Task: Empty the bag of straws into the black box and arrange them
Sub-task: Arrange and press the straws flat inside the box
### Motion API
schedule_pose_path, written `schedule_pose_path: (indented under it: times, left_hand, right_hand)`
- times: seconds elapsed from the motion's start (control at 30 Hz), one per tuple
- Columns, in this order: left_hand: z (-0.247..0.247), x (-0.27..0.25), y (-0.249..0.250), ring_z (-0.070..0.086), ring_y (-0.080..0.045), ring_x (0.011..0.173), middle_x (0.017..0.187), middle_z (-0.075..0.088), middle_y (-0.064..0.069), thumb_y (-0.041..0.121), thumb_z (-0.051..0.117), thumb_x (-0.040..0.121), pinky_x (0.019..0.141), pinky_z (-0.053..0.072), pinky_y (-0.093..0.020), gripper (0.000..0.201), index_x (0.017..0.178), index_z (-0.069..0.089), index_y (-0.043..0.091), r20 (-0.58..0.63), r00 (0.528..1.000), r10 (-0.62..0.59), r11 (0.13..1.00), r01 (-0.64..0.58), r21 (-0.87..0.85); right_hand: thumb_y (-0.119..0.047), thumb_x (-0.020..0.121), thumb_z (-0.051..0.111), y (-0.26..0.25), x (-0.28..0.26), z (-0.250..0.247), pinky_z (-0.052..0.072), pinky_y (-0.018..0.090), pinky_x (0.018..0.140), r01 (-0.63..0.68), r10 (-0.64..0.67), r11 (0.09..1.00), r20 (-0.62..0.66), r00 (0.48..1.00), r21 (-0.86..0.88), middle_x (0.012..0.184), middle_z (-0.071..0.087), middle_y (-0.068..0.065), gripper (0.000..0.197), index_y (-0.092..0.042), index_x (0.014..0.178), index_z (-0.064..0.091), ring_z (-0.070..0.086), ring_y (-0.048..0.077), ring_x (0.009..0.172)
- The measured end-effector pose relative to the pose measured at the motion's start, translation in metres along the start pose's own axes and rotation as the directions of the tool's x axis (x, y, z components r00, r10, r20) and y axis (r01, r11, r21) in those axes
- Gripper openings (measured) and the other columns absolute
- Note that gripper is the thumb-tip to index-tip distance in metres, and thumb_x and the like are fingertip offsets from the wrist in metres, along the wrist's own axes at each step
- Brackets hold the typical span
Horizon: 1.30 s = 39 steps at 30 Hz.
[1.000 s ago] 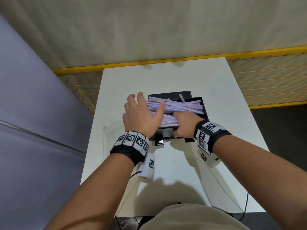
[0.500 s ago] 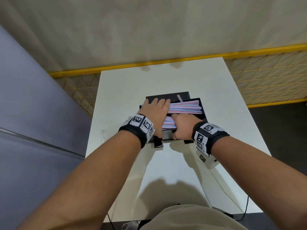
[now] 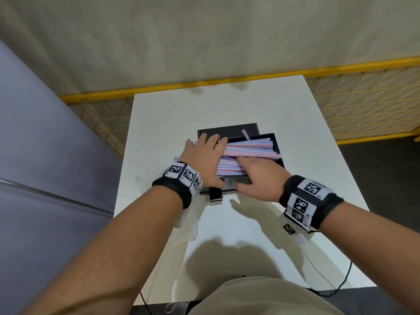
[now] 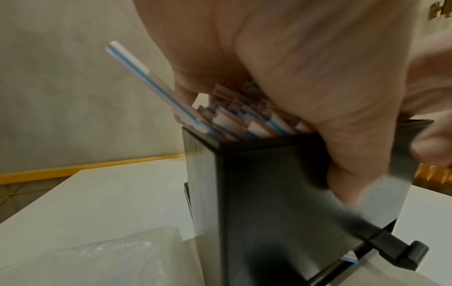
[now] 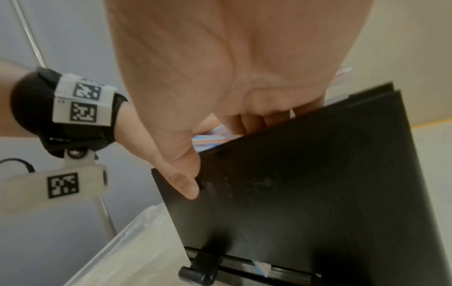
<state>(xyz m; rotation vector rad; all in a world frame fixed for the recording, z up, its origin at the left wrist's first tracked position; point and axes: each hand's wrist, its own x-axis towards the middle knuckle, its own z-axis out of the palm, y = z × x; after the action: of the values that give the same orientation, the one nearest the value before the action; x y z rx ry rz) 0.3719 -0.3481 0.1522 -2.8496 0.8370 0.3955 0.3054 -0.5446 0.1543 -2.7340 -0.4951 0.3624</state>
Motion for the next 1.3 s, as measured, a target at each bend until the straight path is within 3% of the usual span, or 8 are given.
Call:
schedule_pose_path:
  times: [0.33,0.6,0.83,0.93,1.0,1.07,1.2,1.3]
  left_hand:
    - [0.006,-0.009,0.005,0.015,-0.039,0.155,0.171,0.015,-0.007,0.080,0.065,0.064,0.119,0.025,-0.062,0.123,0.162,0.005,0.035,-0.017,0.991,-0.131,0.988,0.130,-0.079]
    - [0.001,-0.013,0.004,0.019,-0.040,0.153,0.170,0.017,-0.011,0.089,0.055,0.068,0.121,0.022,-0.060,0.122,0.163,0.006,0.030,-0.015,0.988,-0.153,0.987,0.152,-0.054]
    - [-0.013,-0.024,-0.003,0.018,-0.033,0.157,0.171,0.018,-0.006,0.096,0.047,0.065,0.125,0.011,-0.063,0.125,0.163,0.008,0.028,-0.085,0.980,-0.180,0.979,0.170,-0.109]
    - [-0.004,-0.041,-0.014,0.028,-0.026,0.154,0.167,0.030,-0.005,0.083,0.045,0.084,0.126,0.022,-0.051,0.101,0.161,0.026,0.020,-0.274,0.854,-0.442,0.805,0.243,-0.541]
    - [0.007,-0.045,-0.011,0.033,-0.023,0.152,0.165,0.035,-0.008,0.062,0.050,0.099,0.125,0.025,-0.036,0.079,0.159,0.032,0.013,-0.181,0.769,-0.613,0.504,0.204,-0.840]
    - [0.014,-0.043,0.004,0.044,-0.024,0.144,0.157,0.046,-0.009,0.047,0.054,0.103,0.121,0.030,-0.032,0.064,0.154,0.042,0.009,-0.146,0.744,-0.652,0.360,0.134,-0.923]
    - [0.019,-0.033,0.030,0.051,-0.020,0.136,0.148,0.054,-0.006,0.035,0.057,0.103,0.117,0.036,-0.030,0.054,0.149,0.049,0.008,-0.199,0.681,-0.704,0.297,0.028,-0.954]
    - [0.021,-0.028,0.034,0.020,-0.022,0.157,0.170,0.023,-0.009,0.043,0.052,0.105,0.126,0.017,-0.030,0.068,0.160,0.030,0.010,-0.184,0.740,-0.647,0.434,0.158,-0.887]
  right_hand:
    - [-0.053,0.074,0.059,0.000,0.003,-0.006,0.042,0.044,0.085,0.087,-0.165,0.956,-0.269,0.949,-0.280,0.114,0.050,0.009,0.067,-0.013,0.127,0.054,0.046,0.030,0.101]
    - [-0.051,0.070,0.068,-0.008,0.006,0.004,0.036,0.043,0.075,0.089,-0.213,0.950,-0.414,0.885,-0.299,0.101,0.051,0.012,0.054,-0.008,0.100,0.057,0.046,0.032,0.089]
    - [-0.053,0.064,0.065,0.002,0.025,0.004,0.040,0.045,0.103,0.092,-0.108,0.972,-0.065,0.992,-0.214,0.136,0.048,0.012,0.093,-0.009,0.141,0.039,0.047,0.033,0.123]
    - [-0.056,0.057,0.065,0.007,0.033,0.007,0.038,0.047,0.107,0.048,-0.072,0.980,-0.118,0.990,-0.192,0.138,0.042,0.016,0.098,-0.010,0.140,0.040,0.042,0.036,0.127]
    - [-0.056,0.055,0.065,0.012,0.037,0.012,0.038,0.046,0.107,0.048,-0.072,0.984,-0.135,0.988,-0.169,0.135,0.043,0.015,0.100,-0.009,0.140,0.040,0.042,0.036,0.126]
    - [-0.056,0.059,0.065,0.014,0.038,0.015,0.038,0.044,0.103,0.040,-0.061,0.984,-0.114,0.992,-0.174,0.129,0.048,0.012,0.100,-0.009,0.143,0.039,0.046,0.034,0.119]
    - [-0.058,0.063,0.065,0.014,0.040,0.015,0.037,0.044,0.102,-0.012,-0.003,0.983,-0.081,0.997,-0.181,0.127,0.049,0.007,0.101,-0.014,0.148,0.032,0.044,0.030,0.113]
    - [-0.063,0.064,0.063,0.014,0.041,0.016,0.036,0.045,0.100,0.010,-0.032,0.986,-0.129,0.991,-0.168,0.122,0.049,0.006,0.097,-0.017,0.144,0.037,0.045,0.030,0.111]
